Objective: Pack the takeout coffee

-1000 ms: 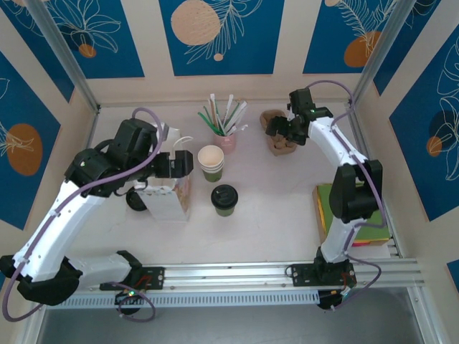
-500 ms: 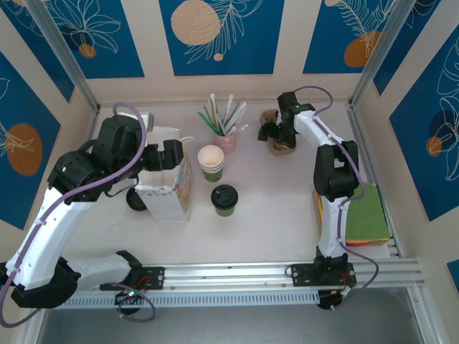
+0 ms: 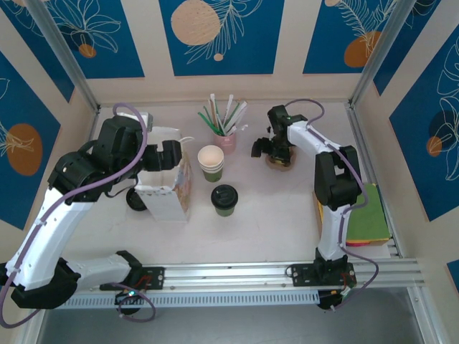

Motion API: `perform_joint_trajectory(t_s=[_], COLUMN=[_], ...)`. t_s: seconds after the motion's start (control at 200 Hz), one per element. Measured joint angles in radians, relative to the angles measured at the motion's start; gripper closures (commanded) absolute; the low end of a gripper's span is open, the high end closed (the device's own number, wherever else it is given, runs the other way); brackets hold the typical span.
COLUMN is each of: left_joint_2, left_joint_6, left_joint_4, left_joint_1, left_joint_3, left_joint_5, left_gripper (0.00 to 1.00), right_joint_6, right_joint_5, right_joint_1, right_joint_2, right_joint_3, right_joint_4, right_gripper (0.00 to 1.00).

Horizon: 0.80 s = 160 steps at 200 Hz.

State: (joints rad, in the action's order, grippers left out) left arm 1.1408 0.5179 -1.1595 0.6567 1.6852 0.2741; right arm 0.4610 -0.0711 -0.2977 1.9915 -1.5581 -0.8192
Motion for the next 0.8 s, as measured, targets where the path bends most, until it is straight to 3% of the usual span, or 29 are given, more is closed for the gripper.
perform_joint_trajectory(t_s=[0.435, 0.645, 0.8], left_joint_2=[0.024, 0.062, 0.101], left_joint_6=[-0.003, -0.003, 0.0], left_joint_4=[0.023, 0.027, 0.038], left_joint_1=[-0.01, -0.011, -0.011], left_joint_3=[-0.022, -0.014, 0.003], left_joint_5=[-0.005, -0.027, -0.069], left_gripper=[0.0, 0.03, 0.08], right_joint_6=[0.155, 0.219, 0.242], right_joint_5=[0.023, 0.022, 0.018], right_joint_1=[-0.178, -0.293, -0.296], right_joint_2=[-0.251, -0.293, -0.39], right_joint_3=[0.325, 0.365, 0.378], right_joint_4=[0.031, 0.026, 0.011], right_gripper=[0.16, 0.16, 0.16])
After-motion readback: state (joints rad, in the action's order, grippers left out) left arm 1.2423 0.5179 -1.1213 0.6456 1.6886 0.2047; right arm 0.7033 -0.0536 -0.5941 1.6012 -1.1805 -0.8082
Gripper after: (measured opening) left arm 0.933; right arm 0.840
